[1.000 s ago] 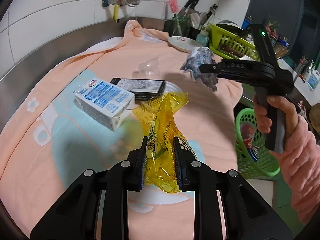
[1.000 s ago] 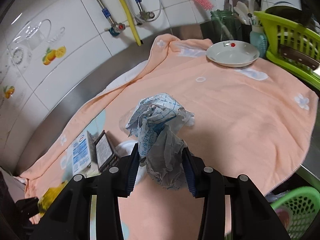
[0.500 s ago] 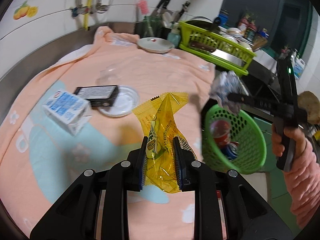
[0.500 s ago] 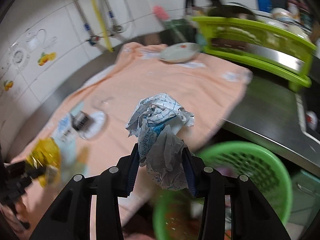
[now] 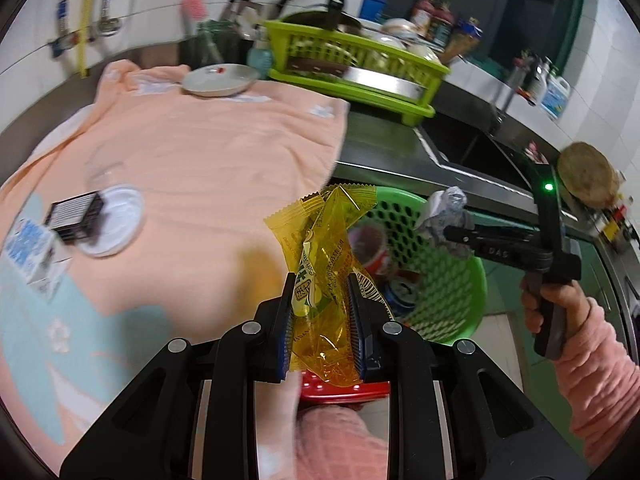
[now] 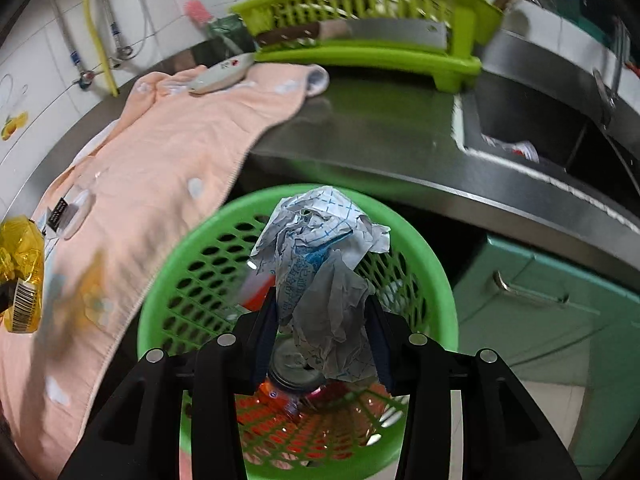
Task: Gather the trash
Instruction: 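Carry the yellow bag and foil wrapper over the green basket and open both tools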
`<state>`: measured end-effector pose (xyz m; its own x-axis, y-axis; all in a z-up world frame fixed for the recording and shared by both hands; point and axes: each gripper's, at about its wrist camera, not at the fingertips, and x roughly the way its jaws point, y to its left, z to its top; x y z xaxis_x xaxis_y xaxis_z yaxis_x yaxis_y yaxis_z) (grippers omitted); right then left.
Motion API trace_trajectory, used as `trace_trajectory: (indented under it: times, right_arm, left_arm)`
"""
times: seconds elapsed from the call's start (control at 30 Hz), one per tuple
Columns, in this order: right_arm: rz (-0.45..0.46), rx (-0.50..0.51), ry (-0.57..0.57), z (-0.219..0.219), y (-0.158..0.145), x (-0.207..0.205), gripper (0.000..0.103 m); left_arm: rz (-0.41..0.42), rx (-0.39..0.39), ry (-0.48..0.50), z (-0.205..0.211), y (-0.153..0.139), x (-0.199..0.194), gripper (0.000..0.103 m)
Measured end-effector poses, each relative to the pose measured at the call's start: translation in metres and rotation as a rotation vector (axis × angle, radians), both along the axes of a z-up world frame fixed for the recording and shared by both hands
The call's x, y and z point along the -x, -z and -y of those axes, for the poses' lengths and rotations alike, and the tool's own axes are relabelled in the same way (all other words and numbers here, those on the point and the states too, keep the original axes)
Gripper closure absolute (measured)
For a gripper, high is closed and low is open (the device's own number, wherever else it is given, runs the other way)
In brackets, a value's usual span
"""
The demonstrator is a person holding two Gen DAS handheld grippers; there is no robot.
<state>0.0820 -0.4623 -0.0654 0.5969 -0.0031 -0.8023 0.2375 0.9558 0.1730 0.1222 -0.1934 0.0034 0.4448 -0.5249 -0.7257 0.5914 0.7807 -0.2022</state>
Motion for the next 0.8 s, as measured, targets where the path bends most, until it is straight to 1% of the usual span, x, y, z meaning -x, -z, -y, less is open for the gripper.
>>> trace_trajectory:
  times: [0.07, 0.1, 0.13, 0.27, 0.5, 0.6, 0.7, 0.77, 0.8]
  right_arm:
    - [0.005, -0.004, 0.01, 0.004, 0.003, 0.002, 0.05]
    - [0.014, -0.005, 0.015, 0.006, 0.003, 0.004, 0.04]
    - [0.024, -0.005, 0.016, 0.007, 0.002, 0.005, 0.034]
    - [0.045, -0.013, 0.011, 0.01, -0.002, 0.01, 0.033]
    - [0.089, -0.029, 0.004, 0.015, -0.013, 0.024, 0.029]
    - [0.108, -0.042, 0.002, 0.016, -0.017, 0.031, 0.027]
    - [0.118, -0.04, -0.008, 0.015, -0.021, 0.035, 0.027]
    - [0.122, -0.04, -0.014, 0.014, -0.021, 0.036, 0.027]
    - [0.123, -0.04, -0.016, 0.013, -0.022, 0.036, 0.027]
  left_arm:
    - [-0.012, -0.006, 0.023, 0.015, 0.004, 0.0, 0.08]
    - [-0.017, -0.01, 0.033, 0.022, 0.005, 0.0, 0.08]
    - [-0.022, -0.019, 0.045, 0.031, 0.009, 0.0, 0.08]
    - [-0.05, -0.038, 0.071, 0.057, 0.02, -0.003, 0.08]
    - [-0.103, -0.065, 0.102, 0.094, 0.043, -0.007, 0.08]
    - [-0.109, -0.08, 0.099, 0.105, 0.051, -0.008, 0.076]
    - [-0.132, -0.072, 0.102, 0.111, 0.059, -0.01, 0.068]
    - [-0.142, -0.066, 0.101, 0.112, 0.062, -0.01, 0.055]
    - [-0.142, -0.061, 0.099, 0.112, 0.063, -0.01, 0.054]
